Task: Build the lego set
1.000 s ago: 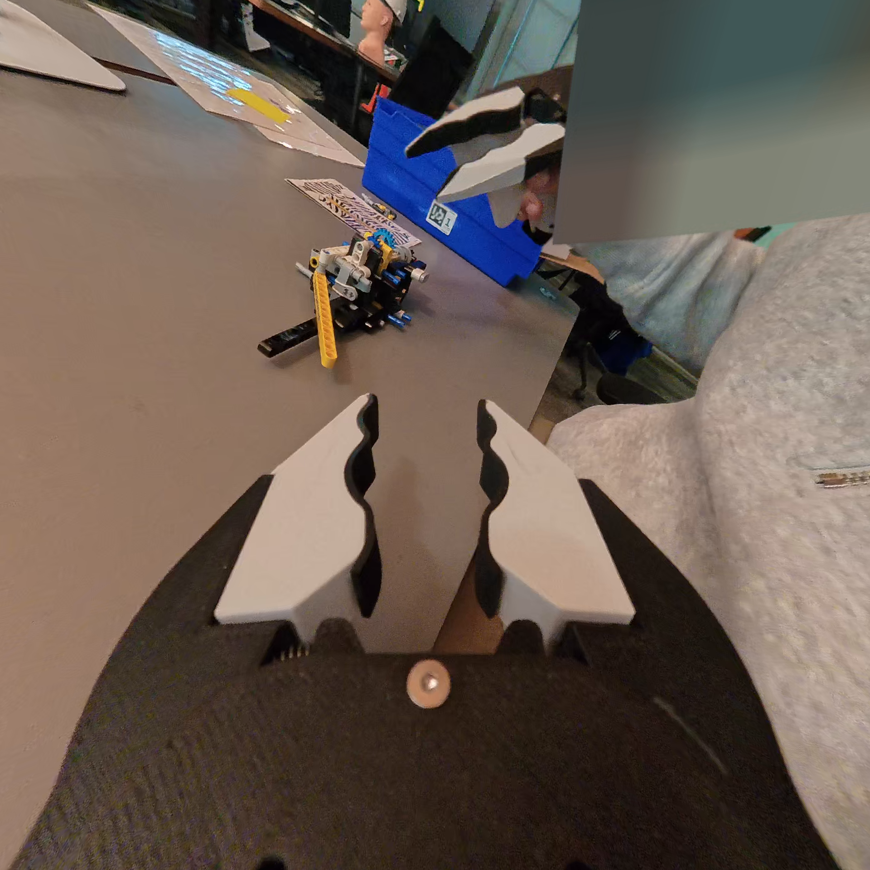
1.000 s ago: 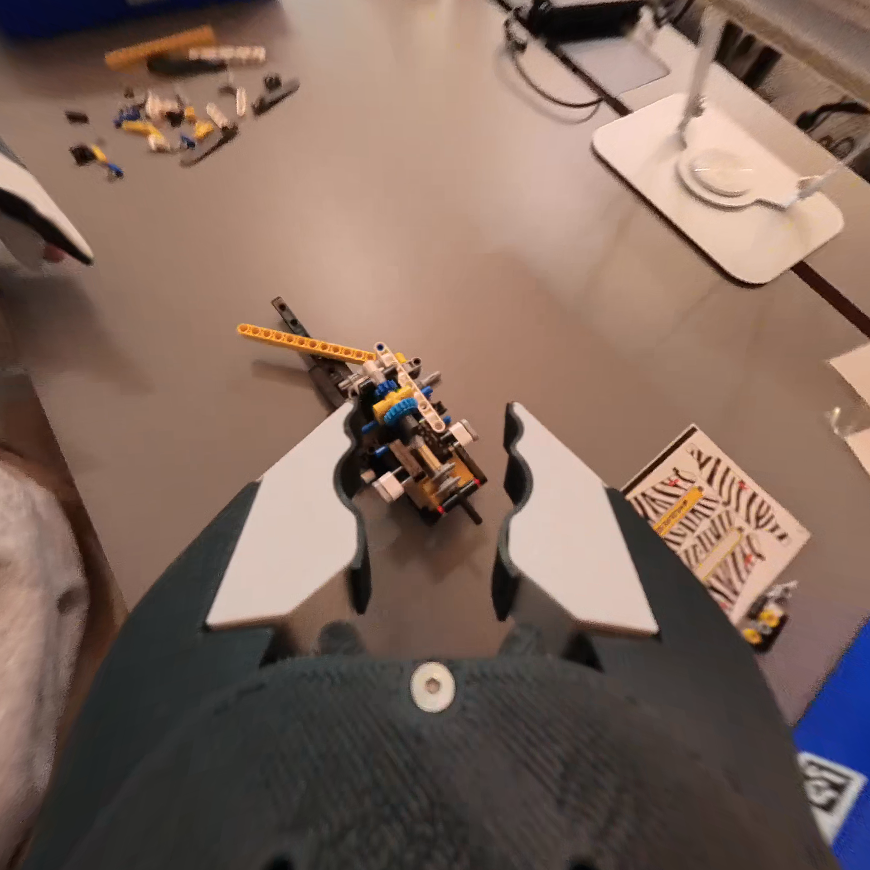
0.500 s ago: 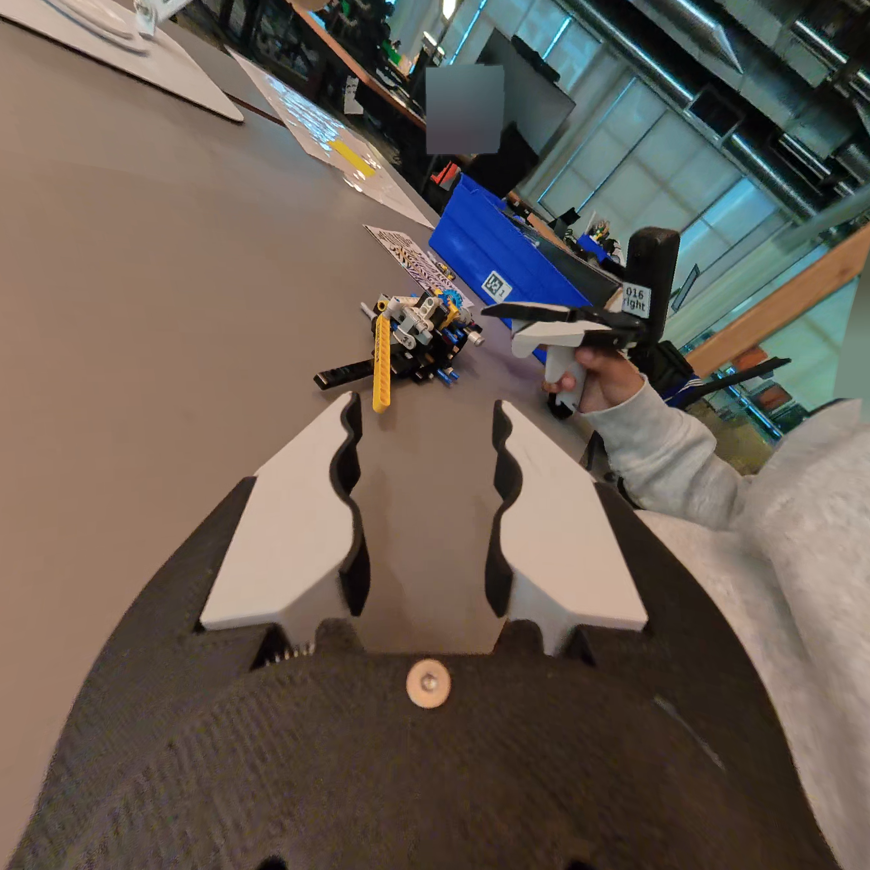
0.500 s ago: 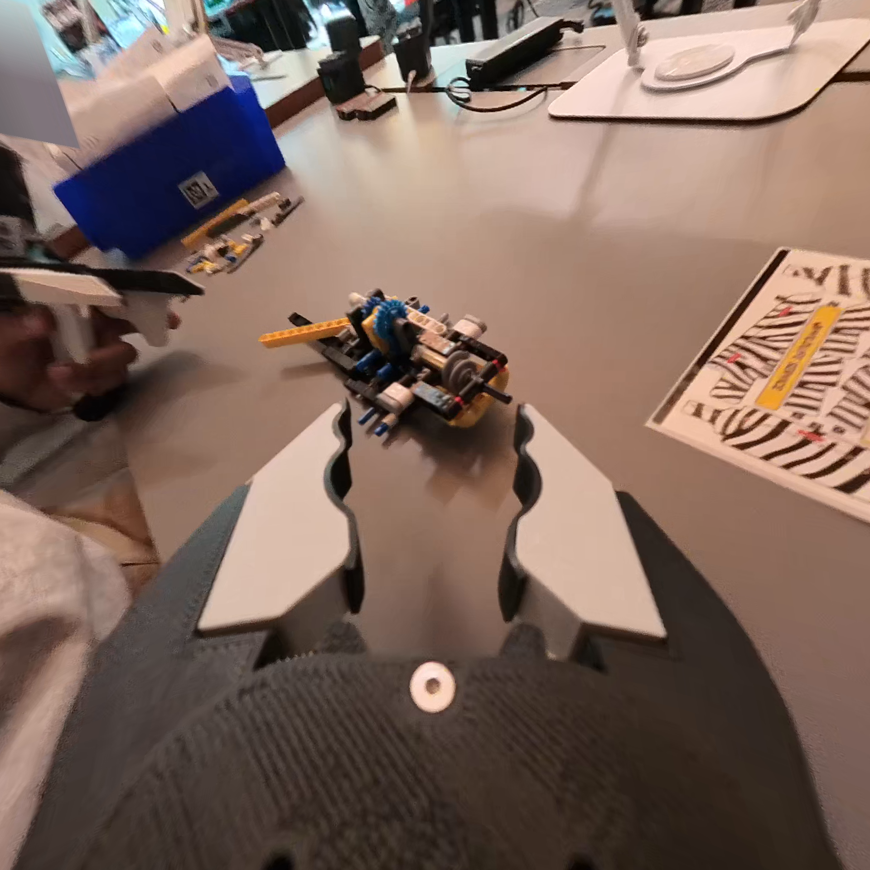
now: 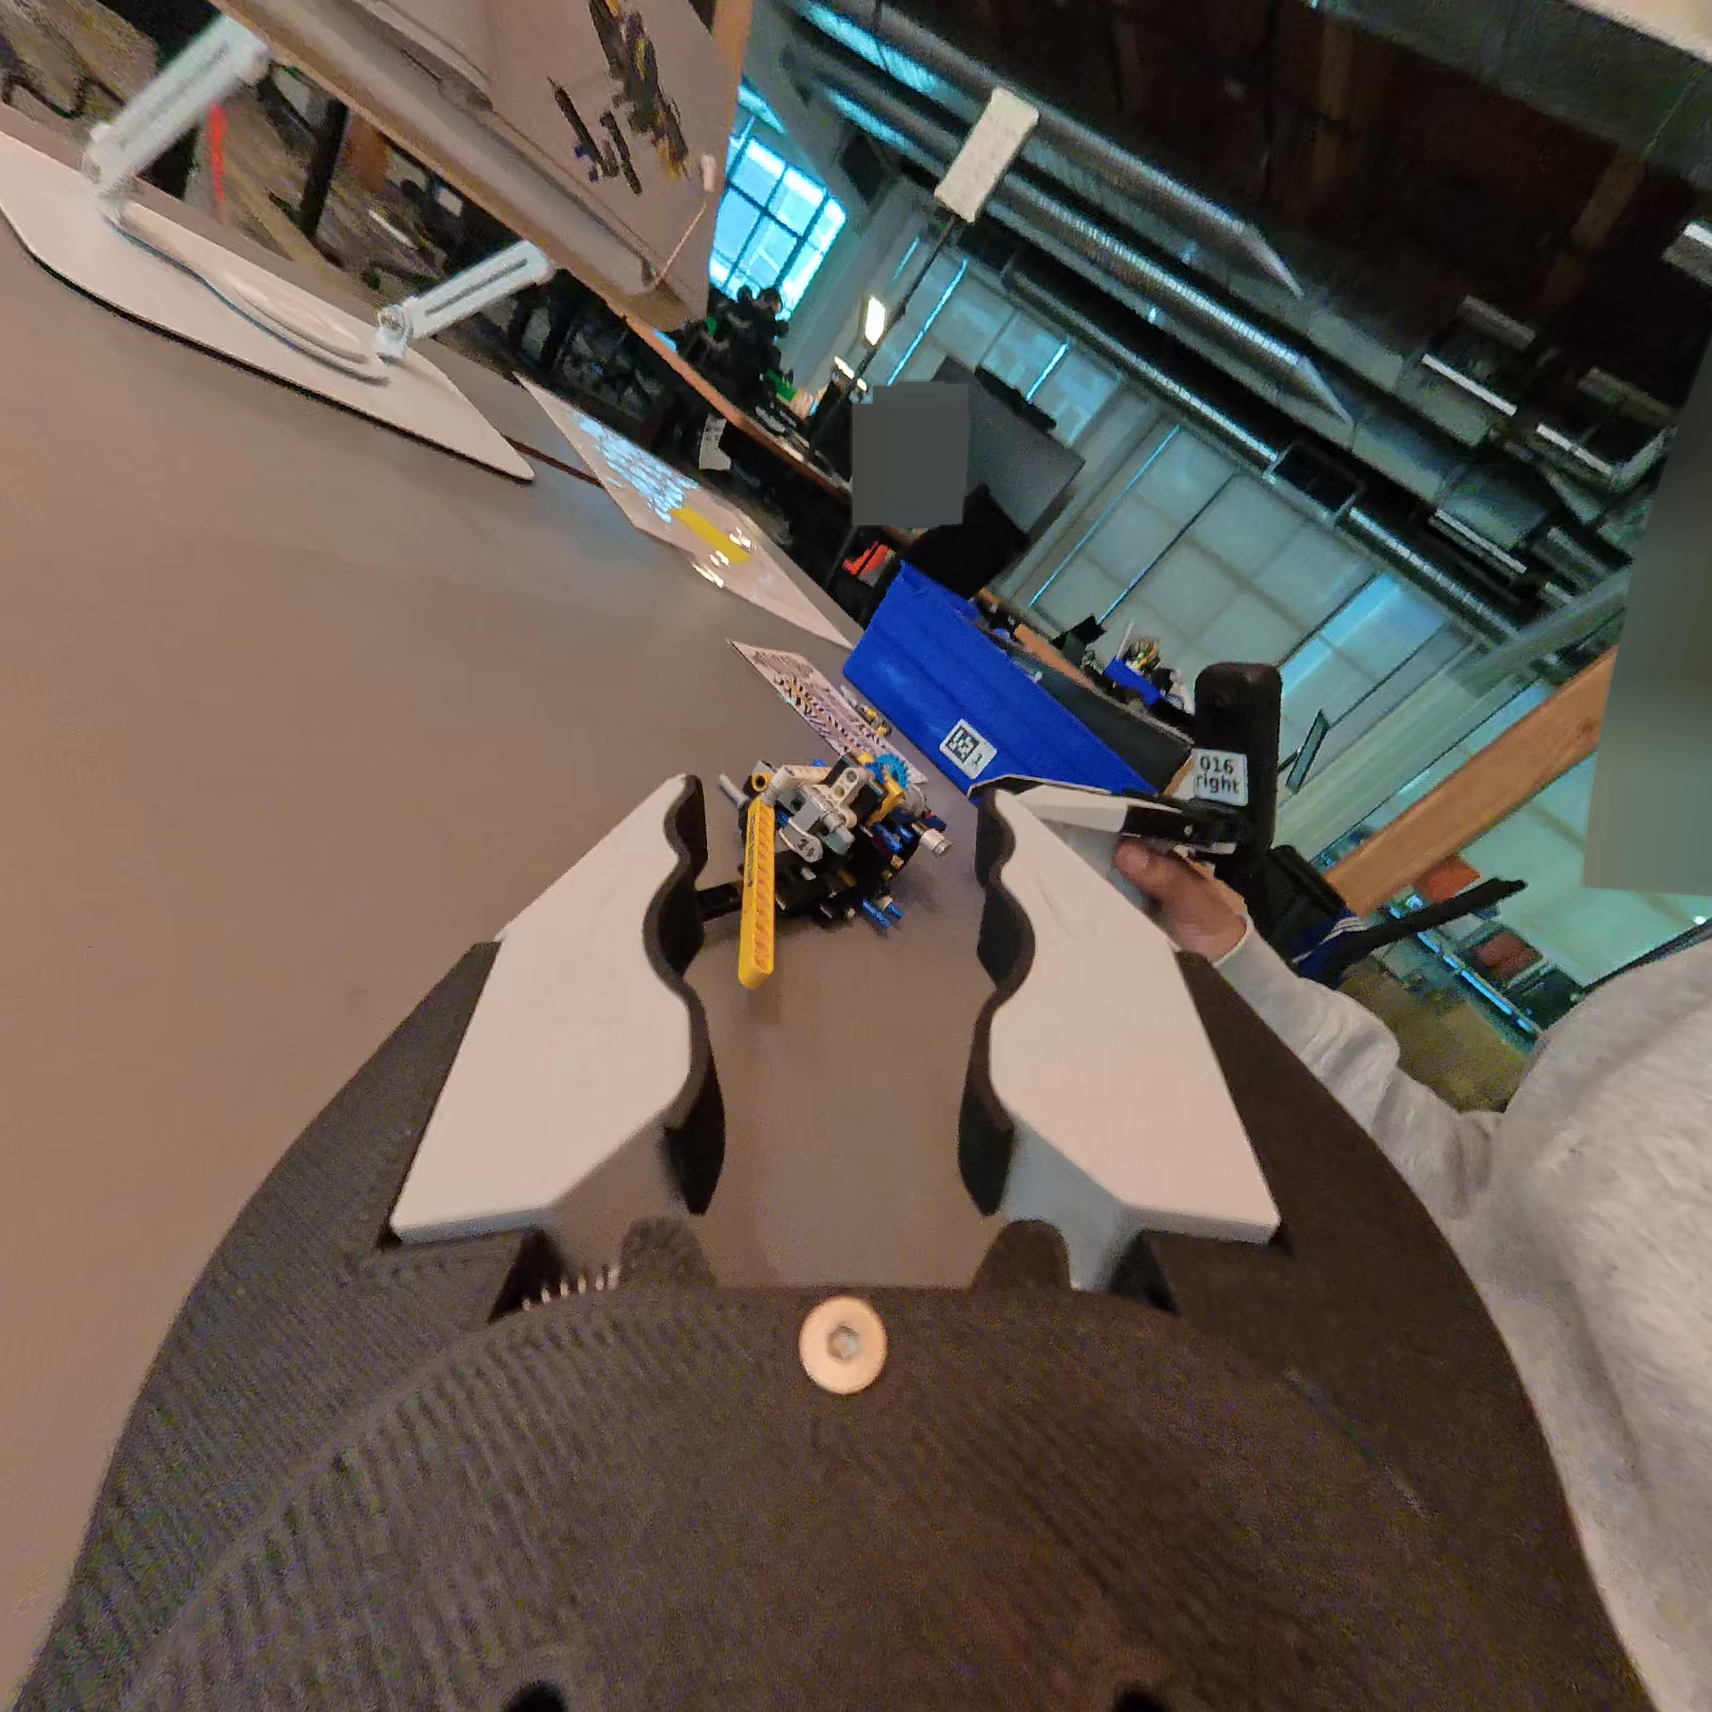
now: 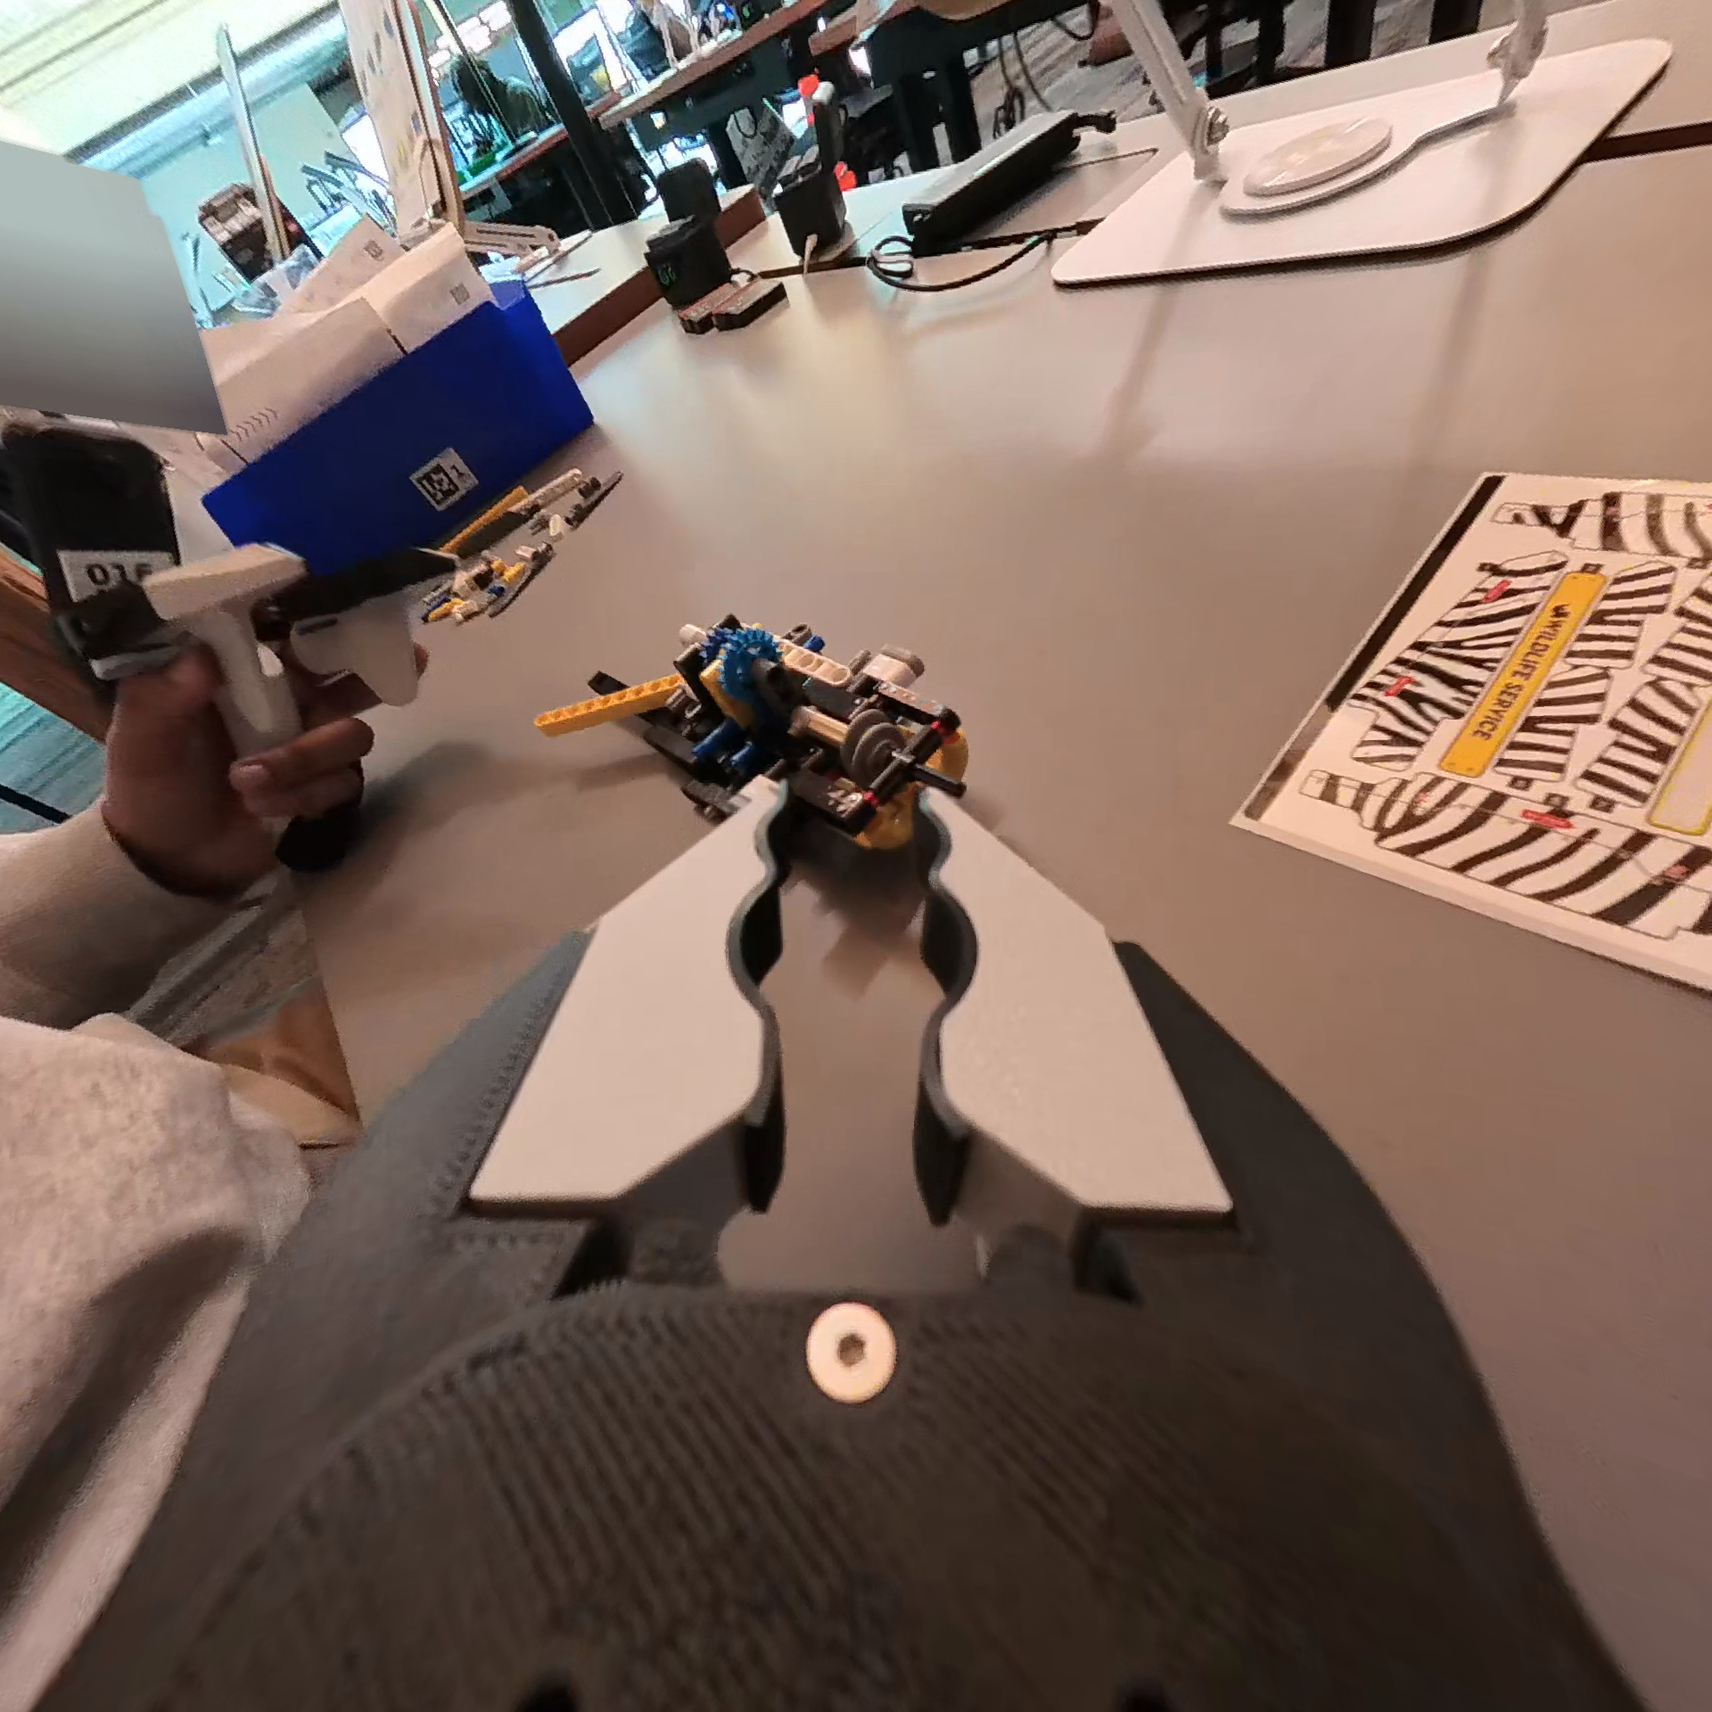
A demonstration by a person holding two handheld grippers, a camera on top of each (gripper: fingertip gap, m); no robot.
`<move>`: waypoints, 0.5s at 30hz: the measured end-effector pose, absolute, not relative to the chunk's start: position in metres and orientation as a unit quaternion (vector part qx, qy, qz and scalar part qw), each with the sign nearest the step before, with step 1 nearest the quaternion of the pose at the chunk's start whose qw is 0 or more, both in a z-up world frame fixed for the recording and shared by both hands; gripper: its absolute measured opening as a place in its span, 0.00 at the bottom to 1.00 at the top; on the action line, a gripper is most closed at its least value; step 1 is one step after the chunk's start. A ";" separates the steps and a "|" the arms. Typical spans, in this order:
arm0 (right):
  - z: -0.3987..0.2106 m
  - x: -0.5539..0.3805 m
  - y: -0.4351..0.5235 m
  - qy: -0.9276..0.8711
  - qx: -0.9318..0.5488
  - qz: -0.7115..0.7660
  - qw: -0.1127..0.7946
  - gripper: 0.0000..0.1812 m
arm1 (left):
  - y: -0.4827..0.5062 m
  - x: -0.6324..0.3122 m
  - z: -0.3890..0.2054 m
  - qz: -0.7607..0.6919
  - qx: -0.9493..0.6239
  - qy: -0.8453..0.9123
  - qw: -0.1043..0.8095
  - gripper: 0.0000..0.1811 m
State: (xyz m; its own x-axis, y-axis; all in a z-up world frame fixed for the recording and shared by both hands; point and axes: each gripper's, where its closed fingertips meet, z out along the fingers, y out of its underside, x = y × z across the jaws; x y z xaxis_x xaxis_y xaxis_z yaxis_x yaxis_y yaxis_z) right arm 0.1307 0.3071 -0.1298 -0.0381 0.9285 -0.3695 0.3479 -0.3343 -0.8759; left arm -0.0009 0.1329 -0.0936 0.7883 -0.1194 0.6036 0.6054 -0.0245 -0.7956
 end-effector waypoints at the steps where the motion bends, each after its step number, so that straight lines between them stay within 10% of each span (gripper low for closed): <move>1: -0.131 0.130 0.307 -0.508 -0.635 0.509 0.282 0.12 | 0.132 -0.001 -0.093 -0.271 -0.660 -0.184 0.676 0.31; 15: -0.142 0.125 0.302 -0.529 -0.644 0.483 0.268 0.12 | 0.140 0.048 -0.096 -0.217 -0.724 -0.063 0.652 0.31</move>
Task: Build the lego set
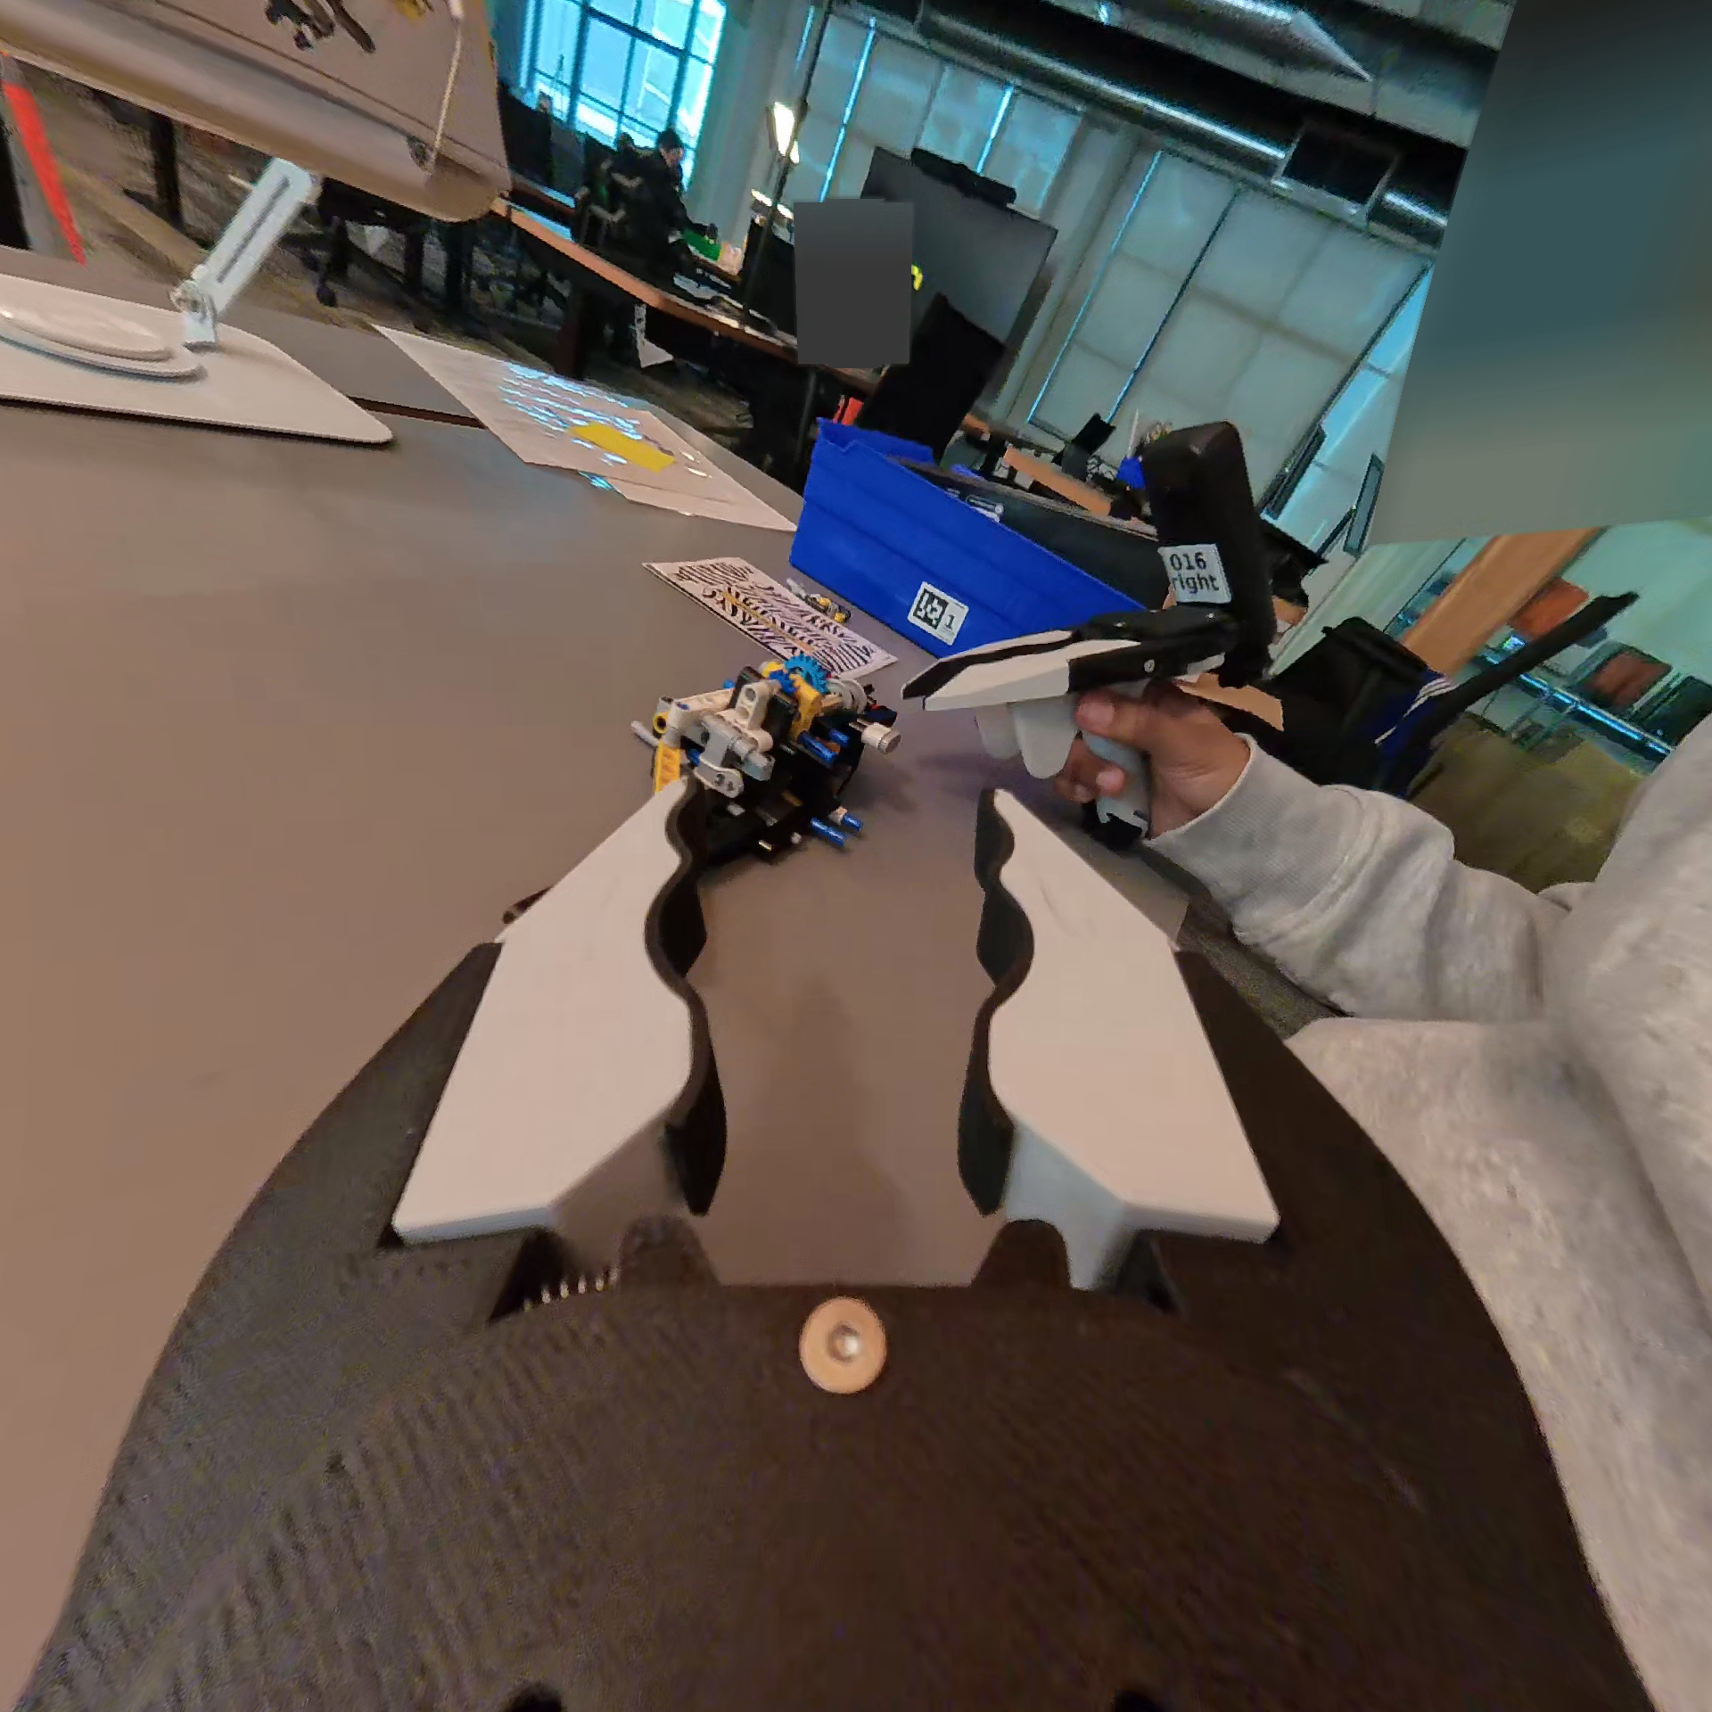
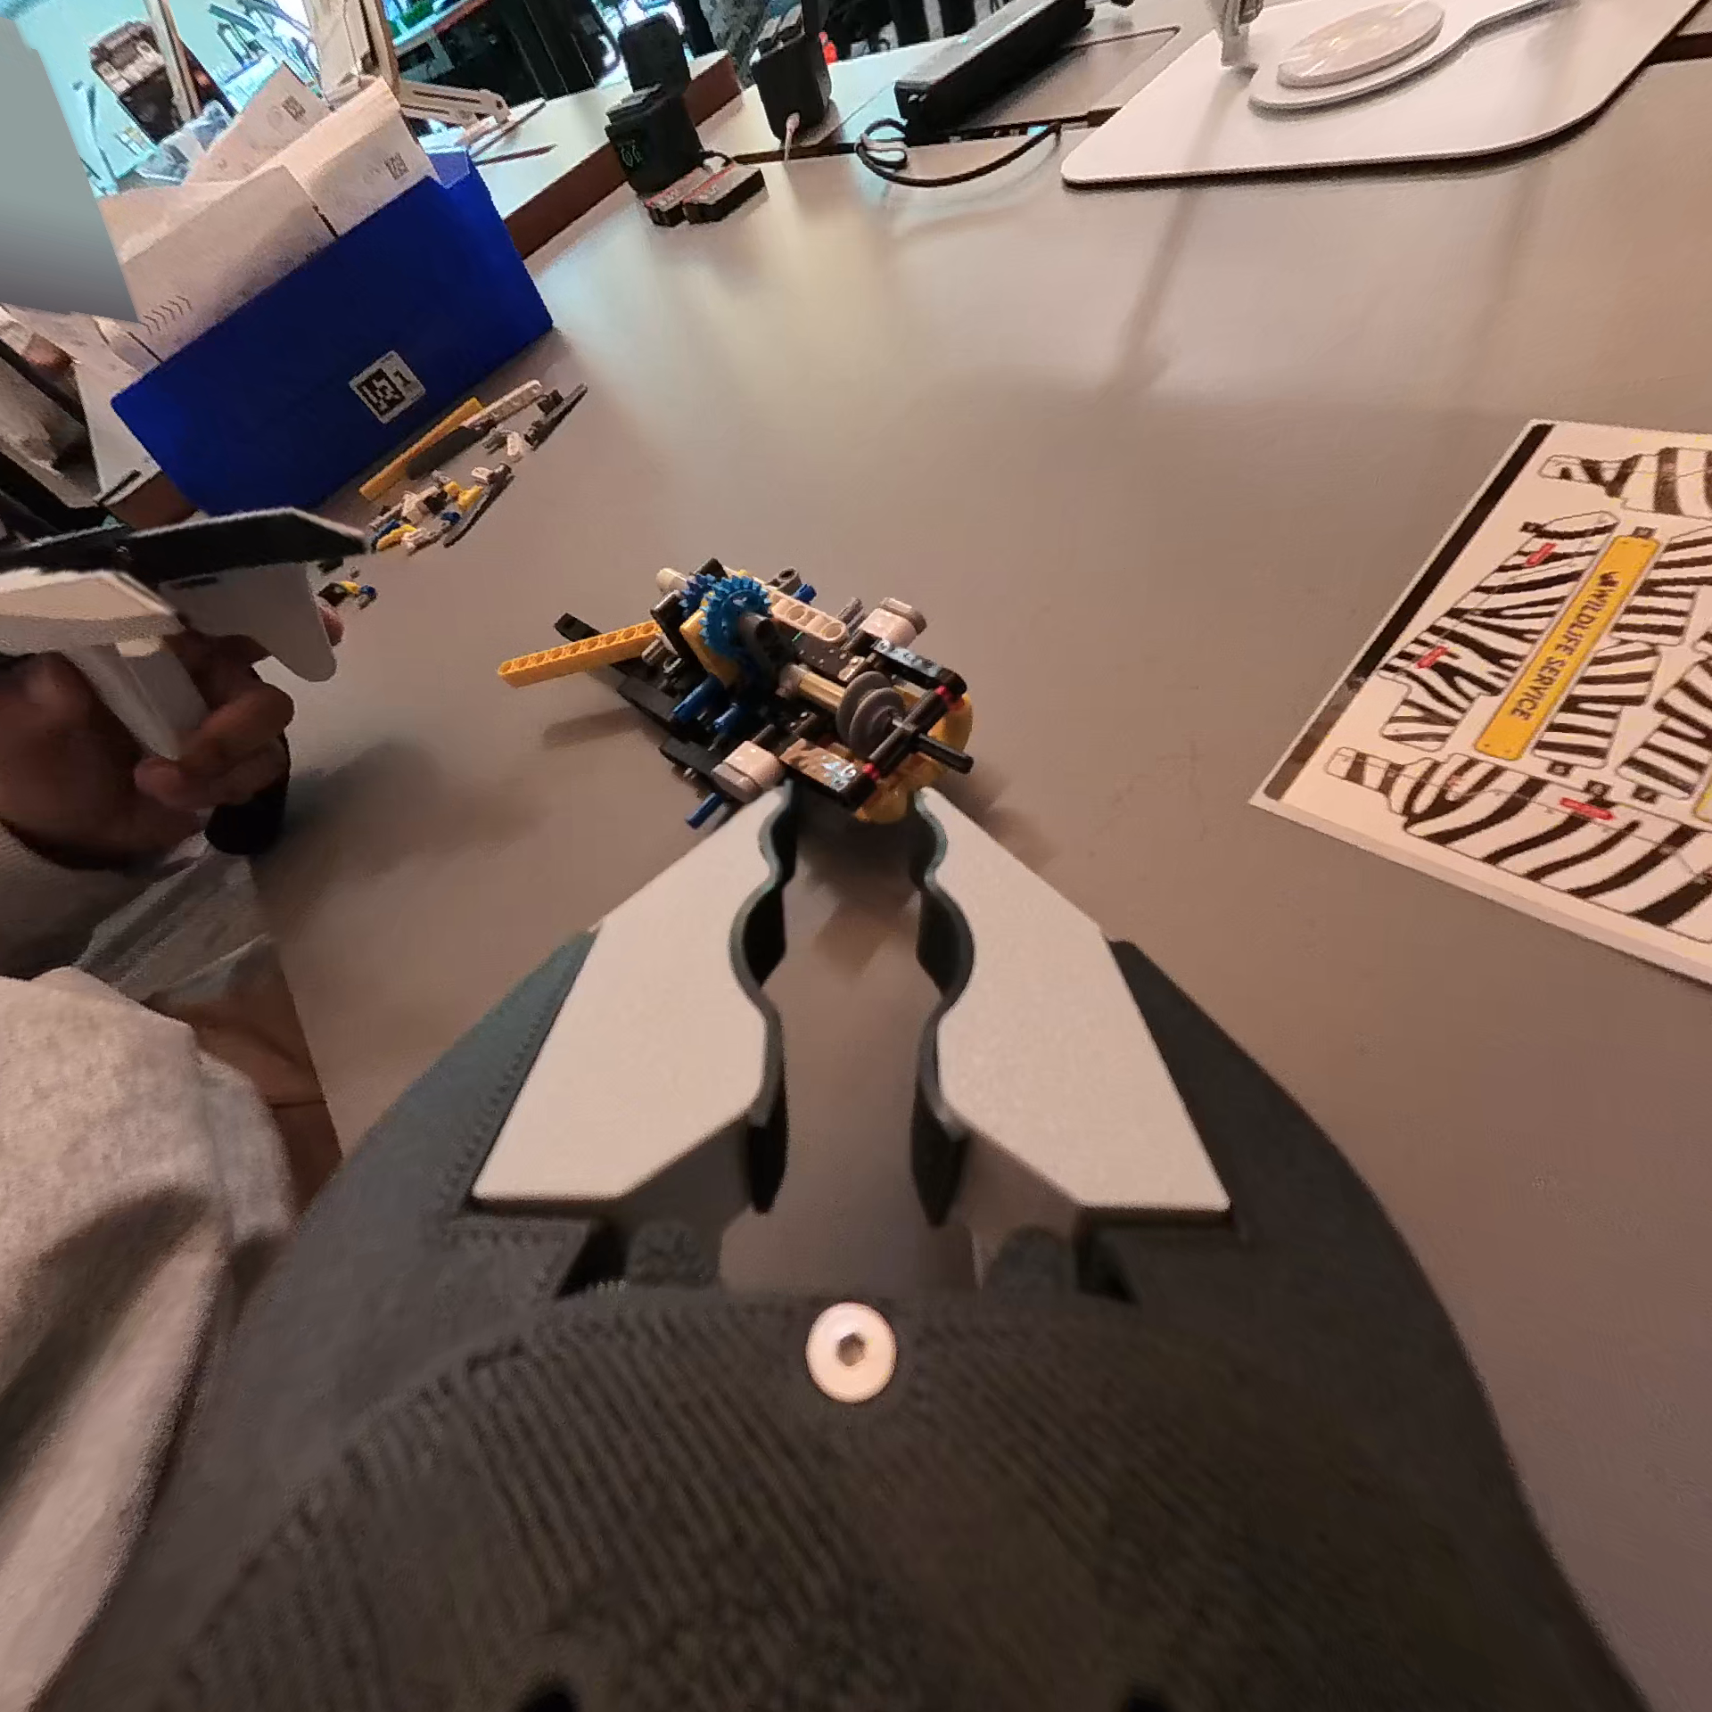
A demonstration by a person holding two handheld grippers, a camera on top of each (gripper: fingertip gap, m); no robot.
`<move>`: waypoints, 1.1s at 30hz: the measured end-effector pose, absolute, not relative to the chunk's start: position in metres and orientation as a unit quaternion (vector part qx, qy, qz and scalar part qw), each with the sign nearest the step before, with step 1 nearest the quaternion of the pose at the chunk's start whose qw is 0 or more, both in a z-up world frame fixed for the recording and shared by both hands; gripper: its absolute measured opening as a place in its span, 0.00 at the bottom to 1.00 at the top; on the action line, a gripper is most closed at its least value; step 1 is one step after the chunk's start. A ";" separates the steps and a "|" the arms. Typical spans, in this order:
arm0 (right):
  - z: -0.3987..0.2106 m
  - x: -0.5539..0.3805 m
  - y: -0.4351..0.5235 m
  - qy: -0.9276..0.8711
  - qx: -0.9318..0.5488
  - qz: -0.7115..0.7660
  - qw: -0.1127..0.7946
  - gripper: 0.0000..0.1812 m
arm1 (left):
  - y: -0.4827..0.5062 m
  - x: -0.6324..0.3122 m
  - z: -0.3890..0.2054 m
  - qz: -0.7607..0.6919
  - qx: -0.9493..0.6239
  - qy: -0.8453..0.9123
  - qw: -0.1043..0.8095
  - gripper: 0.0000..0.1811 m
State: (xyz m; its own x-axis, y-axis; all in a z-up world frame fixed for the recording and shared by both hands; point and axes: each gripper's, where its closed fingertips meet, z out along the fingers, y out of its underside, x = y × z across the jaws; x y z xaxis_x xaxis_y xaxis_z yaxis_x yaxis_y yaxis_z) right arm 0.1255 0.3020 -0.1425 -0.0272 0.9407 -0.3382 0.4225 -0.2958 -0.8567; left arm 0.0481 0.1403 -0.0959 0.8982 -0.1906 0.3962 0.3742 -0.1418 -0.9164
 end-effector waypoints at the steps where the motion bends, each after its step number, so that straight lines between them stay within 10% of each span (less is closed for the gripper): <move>1: -0.142 0.126 0.302 -0.527 -0.643 0.487 0.267 0.13 | 0.141 0.050 -0.096 -0.219 -0.725 -0.062 0.650 0.31; 33: -0.147 0.121 0.296 -0.479 -0.676 0.517 0.214 0.14 | 0.145 0.048 -0.105 -0.248 -0.735 -0.082 0.625 0.30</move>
